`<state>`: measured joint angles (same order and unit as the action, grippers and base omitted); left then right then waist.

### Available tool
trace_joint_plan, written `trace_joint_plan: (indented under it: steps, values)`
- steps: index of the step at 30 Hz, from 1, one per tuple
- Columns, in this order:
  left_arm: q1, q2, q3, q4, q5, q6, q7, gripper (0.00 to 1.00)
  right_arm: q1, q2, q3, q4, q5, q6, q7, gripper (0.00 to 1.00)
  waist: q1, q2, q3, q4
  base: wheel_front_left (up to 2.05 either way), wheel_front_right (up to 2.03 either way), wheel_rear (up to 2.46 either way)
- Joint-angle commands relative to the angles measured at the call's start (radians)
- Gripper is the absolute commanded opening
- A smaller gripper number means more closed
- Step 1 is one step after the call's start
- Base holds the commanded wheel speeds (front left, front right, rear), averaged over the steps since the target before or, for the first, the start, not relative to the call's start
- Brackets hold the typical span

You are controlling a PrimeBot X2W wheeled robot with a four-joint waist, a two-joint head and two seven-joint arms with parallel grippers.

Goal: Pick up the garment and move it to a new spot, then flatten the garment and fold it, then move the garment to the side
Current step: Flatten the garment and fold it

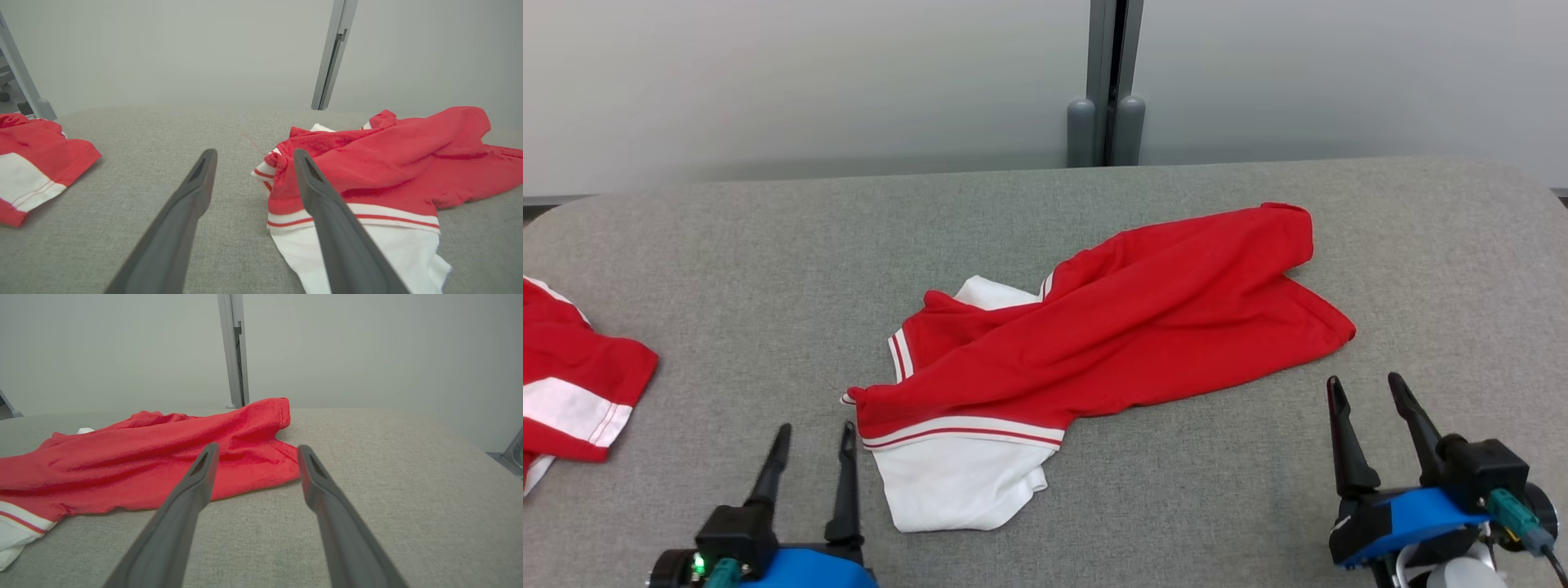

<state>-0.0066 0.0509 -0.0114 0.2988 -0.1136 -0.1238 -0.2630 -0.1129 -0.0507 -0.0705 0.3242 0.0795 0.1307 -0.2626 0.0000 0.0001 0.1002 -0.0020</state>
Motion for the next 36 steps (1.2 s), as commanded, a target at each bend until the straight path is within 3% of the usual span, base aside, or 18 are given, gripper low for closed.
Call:
trace_joint_plan:
  steps: [1,9,25,36]
  values:
    - [-0.001,-0.001,-0.012,0.011,-0.006,-0.005,-0.002,1.00,-0.023,-0.006,-0.005,0.010,-0.007,0.000,-0.003,1.00,0.0000,-0.0001,0.005,0.001,0.00,0.00,0.00]
    - [-0.026,0.000,-0.117,0.101,-0.030,-0.008,-0.002,1.00,-0.144,-0.048,-0.016,0.147,-0.021,0.000,-0.003,1.00,0.0000,-0.0001,0.054,0.001,0.00,0.00,0.00]
    - [-0.056,-0.001,-0.208,0.255,-0.138,-0.007,0.000,1.00,-0.305,-0.072,-0.030,0.365,-0.031,0.000,-0.003,1.00,0.0000,-0.0001,0.110,0.017,0.00,0.00,0.00]
    - [-0.099,-0.002,-0.323,0.270,-0.227,-0.007,0.001,1.00,-0.363,-0.090,-0.063,0.450,-0.039,0.000,-0.003,1.00,0.0000,-0.0001,0.132,0.032,0.00,0.00,0.00]
